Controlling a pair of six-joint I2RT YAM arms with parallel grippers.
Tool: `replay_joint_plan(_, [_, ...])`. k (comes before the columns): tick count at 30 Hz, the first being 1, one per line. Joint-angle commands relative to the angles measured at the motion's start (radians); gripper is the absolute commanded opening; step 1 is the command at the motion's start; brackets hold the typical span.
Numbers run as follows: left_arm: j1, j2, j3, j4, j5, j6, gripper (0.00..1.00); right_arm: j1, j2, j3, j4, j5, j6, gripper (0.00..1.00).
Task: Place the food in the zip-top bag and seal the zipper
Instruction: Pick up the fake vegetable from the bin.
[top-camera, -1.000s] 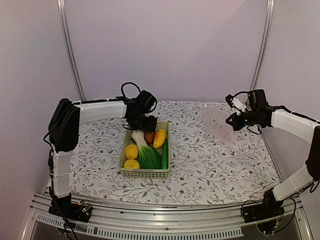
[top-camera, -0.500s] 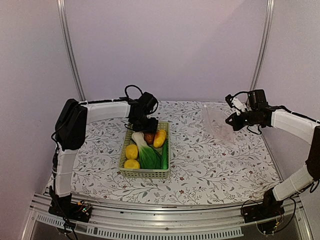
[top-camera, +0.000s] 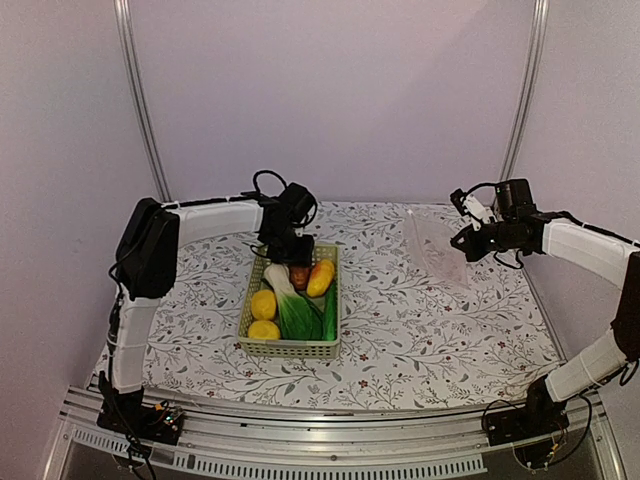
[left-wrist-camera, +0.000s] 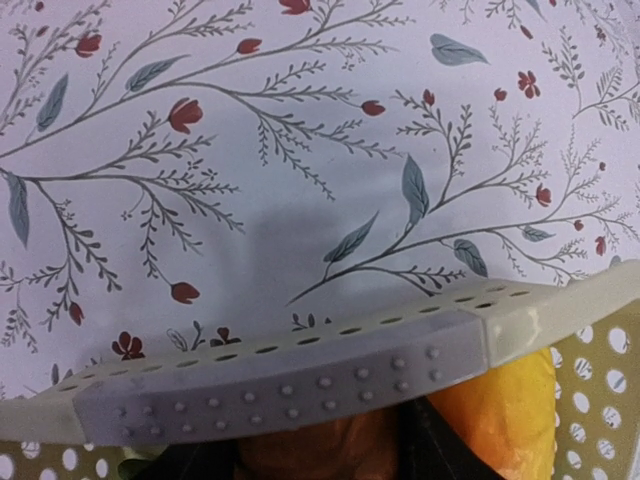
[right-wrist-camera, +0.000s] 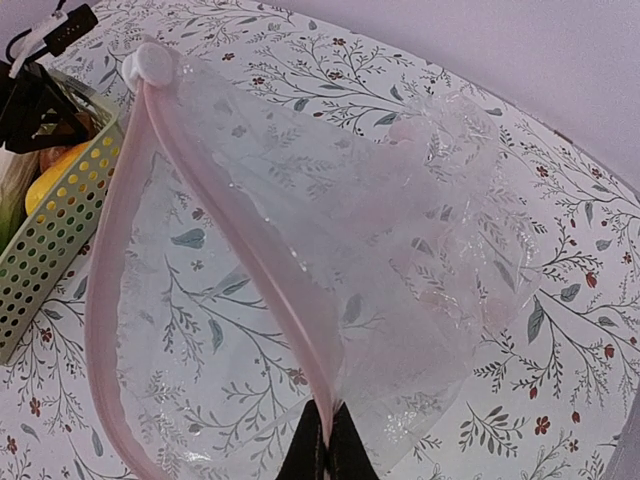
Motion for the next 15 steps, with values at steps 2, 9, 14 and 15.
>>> replay_joint_plan(2, [0.004, -0.099, -0.023, -0.030, -0.013, 0.005, 0.36, 0.000, -0.010, -0.015, 0.000, -0.019, -0.007, 0.00])
replay_joint_plan(9, [-0.009, -0.253, -0.074, 0.043, -0.045, 0.011, 0.33, 0.000, -0.006, -0.012, -0.001, -0.020, -0.006, 0.00])
replay_joint_plan(14, [-0.041, -0.382, -0.168, 0.178, -0.059, 0.037, 0.32, 0.000, -0.002, 0.030, -0.050, -0.030, -0.006, 0.00])
replay_joint_plan(15, [-0.050, -0.416, -0.185, 0.210, -0.059, 0.045, 0.32, 0.000, -0.008, 0.043, -0.064, -0.032, -0.006, 0.00])
